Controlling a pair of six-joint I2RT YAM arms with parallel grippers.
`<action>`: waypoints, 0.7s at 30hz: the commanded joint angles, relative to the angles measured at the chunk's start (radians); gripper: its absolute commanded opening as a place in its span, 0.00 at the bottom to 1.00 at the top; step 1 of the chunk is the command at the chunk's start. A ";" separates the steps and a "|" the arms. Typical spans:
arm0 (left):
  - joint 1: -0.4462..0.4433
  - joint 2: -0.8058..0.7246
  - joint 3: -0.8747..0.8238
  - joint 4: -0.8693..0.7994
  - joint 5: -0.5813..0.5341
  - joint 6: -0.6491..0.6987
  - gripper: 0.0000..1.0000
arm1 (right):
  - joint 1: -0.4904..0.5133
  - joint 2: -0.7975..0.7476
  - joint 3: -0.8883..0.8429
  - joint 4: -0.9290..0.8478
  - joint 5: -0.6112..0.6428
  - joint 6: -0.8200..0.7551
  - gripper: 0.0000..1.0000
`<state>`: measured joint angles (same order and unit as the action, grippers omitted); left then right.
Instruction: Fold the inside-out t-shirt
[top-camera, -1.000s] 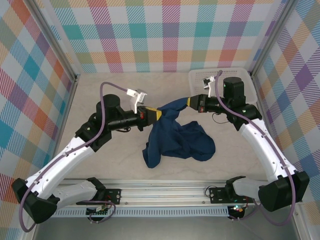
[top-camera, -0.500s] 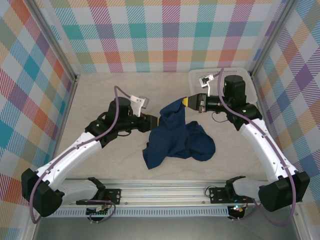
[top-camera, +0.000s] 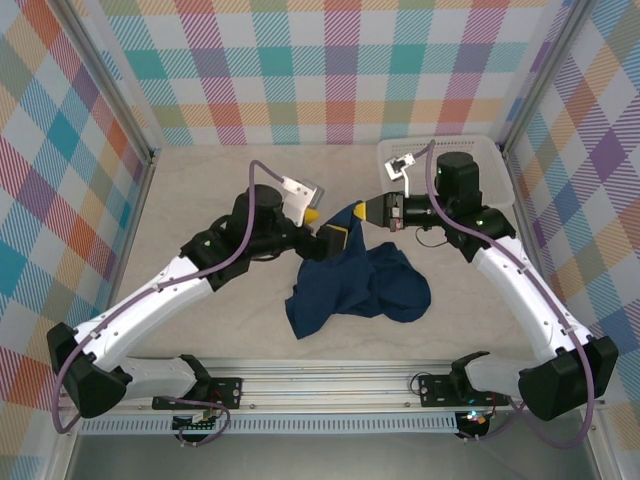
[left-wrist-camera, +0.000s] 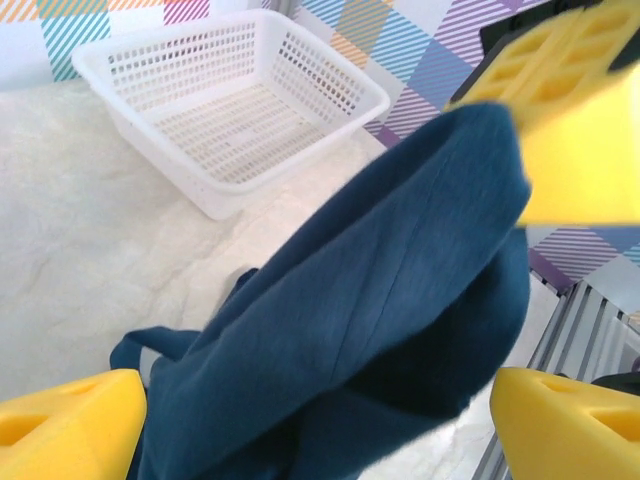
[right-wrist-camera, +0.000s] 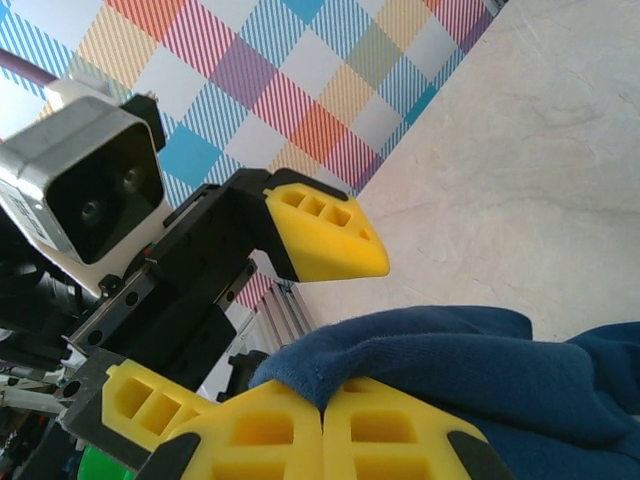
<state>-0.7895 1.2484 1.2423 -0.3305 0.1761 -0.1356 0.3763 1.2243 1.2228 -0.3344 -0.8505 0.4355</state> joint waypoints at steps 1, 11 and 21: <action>-0.019 0.049 0.062 0.013 -0.016 0.031 0.89 | 0.012 0.007 -0.010 0.010 -0.033 -0.024 0.00; -0.020 0.136 0.099 -0.023 -0.209 0.019 0.61 | 0.016 -0.027 -0.003 -0.046 0.020 -0.067 0.00; -0.010 0.102 0.100 -0.076 -0.227 0.025 0.16 | 0.018 -0.024 0.033 -0.152 0.230 -0.121 0.00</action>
<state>-0.7979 1.3922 1.3270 -0.3878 -0.0536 -0.1127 0.3870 1.2201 1.2285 -0.4332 -0.7181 0.3695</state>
